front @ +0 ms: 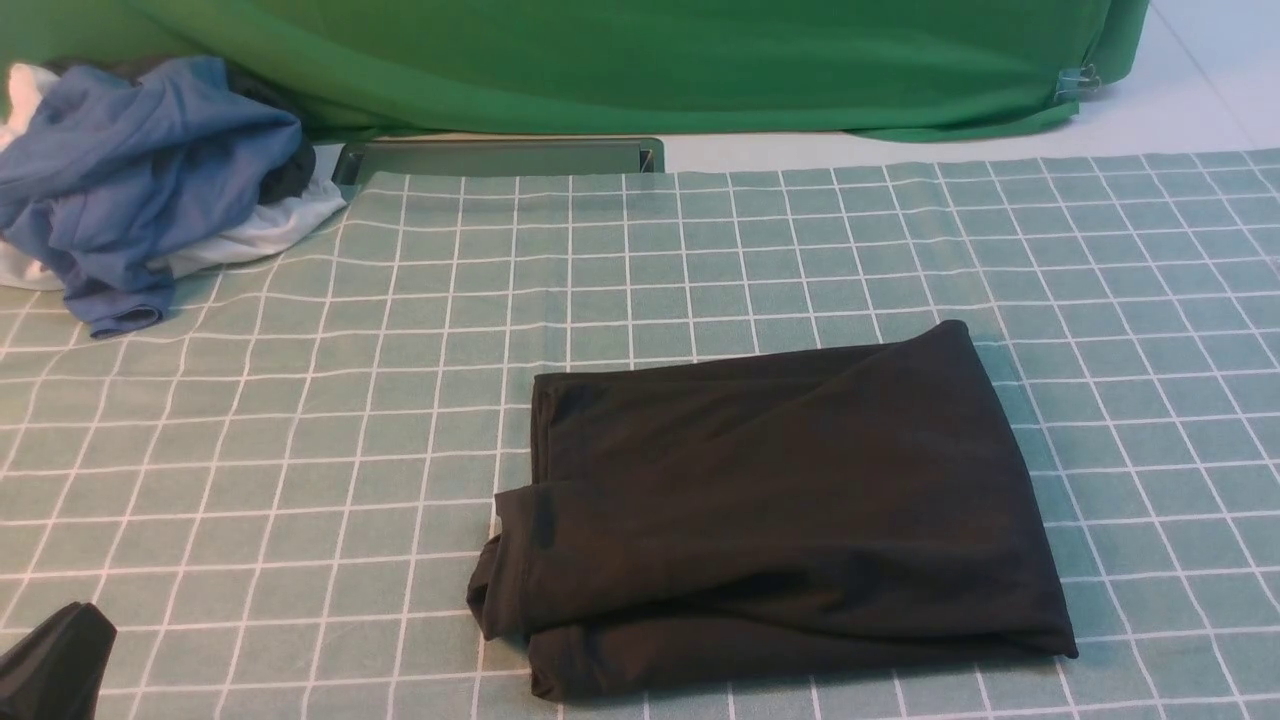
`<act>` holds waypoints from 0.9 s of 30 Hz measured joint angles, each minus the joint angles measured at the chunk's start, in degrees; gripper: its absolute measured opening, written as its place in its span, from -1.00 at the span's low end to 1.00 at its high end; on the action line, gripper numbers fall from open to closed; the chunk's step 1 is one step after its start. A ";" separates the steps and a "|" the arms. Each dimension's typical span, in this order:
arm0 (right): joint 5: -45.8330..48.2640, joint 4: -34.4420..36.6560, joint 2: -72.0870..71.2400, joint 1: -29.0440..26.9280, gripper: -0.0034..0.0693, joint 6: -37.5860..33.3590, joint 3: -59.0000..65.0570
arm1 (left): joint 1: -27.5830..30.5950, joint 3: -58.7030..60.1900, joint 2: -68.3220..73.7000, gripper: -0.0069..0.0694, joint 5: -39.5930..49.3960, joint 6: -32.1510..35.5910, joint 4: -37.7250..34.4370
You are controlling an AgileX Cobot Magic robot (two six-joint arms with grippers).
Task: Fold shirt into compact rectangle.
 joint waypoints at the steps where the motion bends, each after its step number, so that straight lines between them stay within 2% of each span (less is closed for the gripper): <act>1: 0.00 0.00 0.00 0.00 -0.25 0.00 0.00 | 0.00 0.00 0.00 -0.78 0.00 0.00 0.00; 27: 0.00 0.00 0.00 0.00 -0.25 0.00 0.00 | 0.00 0.00 0.00 -0.78 0.00 0.79 0.00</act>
